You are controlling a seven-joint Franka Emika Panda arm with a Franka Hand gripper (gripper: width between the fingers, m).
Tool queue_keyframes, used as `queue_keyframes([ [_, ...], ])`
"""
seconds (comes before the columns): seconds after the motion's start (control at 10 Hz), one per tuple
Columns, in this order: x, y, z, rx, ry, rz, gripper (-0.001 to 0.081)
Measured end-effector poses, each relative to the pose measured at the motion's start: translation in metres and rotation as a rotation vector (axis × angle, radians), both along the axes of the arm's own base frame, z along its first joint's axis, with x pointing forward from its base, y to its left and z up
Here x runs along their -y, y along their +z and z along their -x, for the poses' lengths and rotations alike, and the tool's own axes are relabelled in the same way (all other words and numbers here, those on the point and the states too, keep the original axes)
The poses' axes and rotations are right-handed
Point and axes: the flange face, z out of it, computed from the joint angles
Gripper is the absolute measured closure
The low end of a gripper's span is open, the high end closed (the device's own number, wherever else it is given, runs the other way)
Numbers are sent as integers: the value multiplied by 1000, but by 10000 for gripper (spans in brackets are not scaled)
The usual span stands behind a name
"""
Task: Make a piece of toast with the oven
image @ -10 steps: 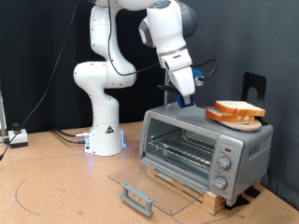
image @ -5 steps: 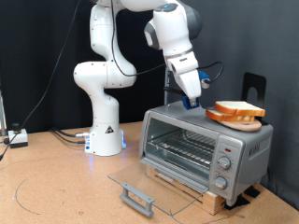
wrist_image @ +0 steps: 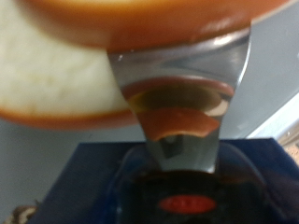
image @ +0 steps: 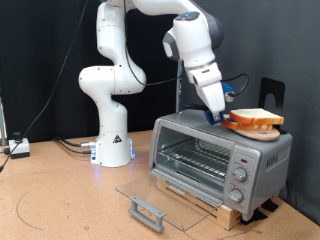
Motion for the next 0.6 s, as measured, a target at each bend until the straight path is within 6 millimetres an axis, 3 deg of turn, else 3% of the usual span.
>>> queue_keyframes([
  [0.6, -20, 6, -8, 15, -6, -77, 390],
])
